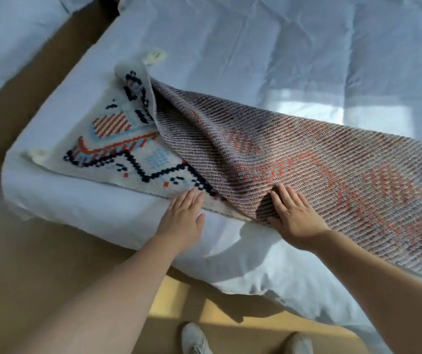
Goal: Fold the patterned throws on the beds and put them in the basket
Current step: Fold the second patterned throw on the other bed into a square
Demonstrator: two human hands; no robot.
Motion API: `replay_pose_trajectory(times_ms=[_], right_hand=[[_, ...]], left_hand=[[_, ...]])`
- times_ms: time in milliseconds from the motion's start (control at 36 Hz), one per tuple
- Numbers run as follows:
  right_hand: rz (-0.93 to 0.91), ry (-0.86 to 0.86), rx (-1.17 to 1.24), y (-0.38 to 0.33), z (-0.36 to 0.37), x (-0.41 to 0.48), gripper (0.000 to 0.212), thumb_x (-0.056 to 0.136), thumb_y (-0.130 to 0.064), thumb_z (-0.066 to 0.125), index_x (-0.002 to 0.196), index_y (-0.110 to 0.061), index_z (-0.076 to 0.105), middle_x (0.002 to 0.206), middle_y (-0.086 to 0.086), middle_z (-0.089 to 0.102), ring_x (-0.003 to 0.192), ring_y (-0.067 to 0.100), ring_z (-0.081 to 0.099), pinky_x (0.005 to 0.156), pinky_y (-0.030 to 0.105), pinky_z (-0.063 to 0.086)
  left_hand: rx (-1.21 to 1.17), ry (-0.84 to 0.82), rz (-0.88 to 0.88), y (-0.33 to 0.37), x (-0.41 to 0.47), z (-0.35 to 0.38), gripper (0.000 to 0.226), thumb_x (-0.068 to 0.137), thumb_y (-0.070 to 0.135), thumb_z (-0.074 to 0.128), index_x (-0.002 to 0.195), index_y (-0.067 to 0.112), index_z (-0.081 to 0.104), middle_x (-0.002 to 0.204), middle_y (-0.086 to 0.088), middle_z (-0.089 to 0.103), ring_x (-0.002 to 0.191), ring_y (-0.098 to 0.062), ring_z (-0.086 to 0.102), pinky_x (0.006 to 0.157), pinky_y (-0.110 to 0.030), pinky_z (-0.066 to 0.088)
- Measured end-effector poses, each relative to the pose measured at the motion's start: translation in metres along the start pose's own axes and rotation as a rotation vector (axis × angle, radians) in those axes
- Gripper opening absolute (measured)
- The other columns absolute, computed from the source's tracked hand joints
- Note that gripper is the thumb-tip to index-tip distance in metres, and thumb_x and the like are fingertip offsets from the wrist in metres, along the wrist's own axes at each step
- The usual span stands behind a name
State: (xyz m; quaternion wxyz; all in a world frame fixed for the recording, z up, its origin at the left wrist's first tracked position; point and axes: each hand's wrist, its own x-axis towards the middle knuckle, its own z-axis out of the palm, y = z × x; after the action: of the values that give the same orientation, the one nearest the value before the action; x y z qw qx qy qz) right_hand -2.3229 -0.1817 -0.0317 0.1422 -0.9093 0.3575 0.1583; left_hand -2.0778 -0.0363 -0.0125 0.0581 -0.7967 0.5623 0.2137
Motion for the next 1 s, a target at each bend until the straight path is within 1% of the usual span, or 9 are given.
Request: replay_pose_trajectory(times_ms=[111,194,250,306,389,556,722,889,1000], right_hand=[[-0.049,-0.002,-0.027,-0.047,-0.017,0.031,0.093,0.076,-0.061,-0.011,0.153,-0.01,0.004,0.16,0.014,-0.01,0.148,0.03,-0.008,0.115,0.035,-0.011],[-0.075,0.005,-0.043,-0.078,-0.028,0.056,0.093,0.077,-0.061,-0.01,0.153,-0.011,0.002,0.159,0.011,-0.013,0.148,0.026,-0.012,0.118,0.036,-0.008],[-0.081,0.01,-0.034,-0.097,-0.037,0.071,0.082,0.087,-0.06,0.0,0.153,-0.011,0.0,0.159,0.011,-0.015,0.147,0.023,-0.014,0.117,0.034,-0.009],[-0.078,0.001,-0.03,-0.114,-0.044,0.087,0.07,0.098,-0.052,0.015,0.153,-0.011,-0.002,0.159,0.009,-0.017,0.147,0.022,-0.015,0.117,0.033,-0.009],[-0.085,-0.03,-0.019,-0.131,-0.051,0.113,0.069,0.1,-0.049,0.02,0.153,-0.011,-0.004,0.159,0.009,-0.017,0.147,0.022,-0.014,0.12,0.035,-0.005],[-0.115,-0.05,0.027,-0.153,-0.067,0.172,0.071,0.1,-0.049,0.025,0.153,-0.01,-0.002,0.161,0.007,-0.012,0.148,0.019,-0.011,0.121,0.034,-0.003],[-0.156,-0.054,0.104,-0.175,-0.082,0.234,0.072,0.1,-0.053,0.021,0.153,-0.011,-0.002,0.161,0.004,-0.01,0.148,0.017,-0.01,0.12,0.032,-0.003],[-0.145,-0.041,0.204,-0.198,-0.101,0.286,0.075,0.099,-0.052,0.031,0.153,-0.014,-0.004,0.162,0.001,-0.005,0.148,0.014,-0.006,0.12,0.029,0.0],[-0.087,-0.026,0.328,-0.219,-0.113,0.31,0.075,0.099,-0.046,0.039,0.154,-0.014,0.0,0.162,0.003,0.007,0.148,0.016,0.007,0.117,0.026,0.009]], left_hand=[[-0.021,0.018,-0.016,-0.057,-0.009,-0.02,0.057,0.104,0.034,0.019,0.154,0.019,-0.003,0.162,-0.001,-0.009,0.148,-0.016,-0.008,0.118,-0.032,-0.006],[-0.014,0.032,-0.029,-0.096,-0.011,-0.035,0.057,0.104,0.034,0.022,0.154,0.019,0.0,0.163,-0.001,-0.005,0.149,-0.016,-0.005,0.118,-0.031,-0.004],[0.002,0.039,-0.034,-0.119,-0.008,-0.045,0.056,0.104,0.034,0.023,0.154,0.018,0.003,0.163,-0.001,-0.003,0.149,-0.017,-0.003,0.119,-0.032,-0.003],[0.01,0.056,-0.036,-0.138,-0.002,-0.054,0.055,0.104,0.031,0.026,0.154,0.018,0.007,0.163,-0.002,0.0,0.149,-0.018,-0.002,0.119,-0.033,-0.001],[0.009,0.091,-0.033,-0.161,0.015,-0.068,0.052,0.104,0.025,0.03,0.153,0.018,0.015,0.162,-0.001,0.007,0.148,-0.019,0.003,0.119,-0.034,0.006],[0.047,0.21,-0.005,-0.189,0.072,-0.099,0.05,0.099,0.013,0.044,0.148,0.014,0.033,0.155,-0.007,0.028,0.14,-0.026,0.027,0.114,-0.038,0.023],[0.103,0.243,0.031,-0.213,0.141,-0.126,0.054,0.097,0.005,0.047,0.148,0.016,0.031,0.157,-0.005,0.023,0.142,-0.025,0.023,0.115,-0.037,0.019],[0.113,0.314,0.122,-0.236,0.192,-0.152,0.05,0.099,0.006,0.044,0.147,0.014,0.034,0.155,-0.005,0.029,0.14,-0.026,0.028,0.115,-0.039,0.022],[0.111,0.352,0.185,-0.259,0.226,-0.168,0.052,0.096,0.002,0.046,0.146,0.014,0.036,0.155,-0.004,0.031,0.139,-0.025,0.029,0.115,-0.04,0.025]])
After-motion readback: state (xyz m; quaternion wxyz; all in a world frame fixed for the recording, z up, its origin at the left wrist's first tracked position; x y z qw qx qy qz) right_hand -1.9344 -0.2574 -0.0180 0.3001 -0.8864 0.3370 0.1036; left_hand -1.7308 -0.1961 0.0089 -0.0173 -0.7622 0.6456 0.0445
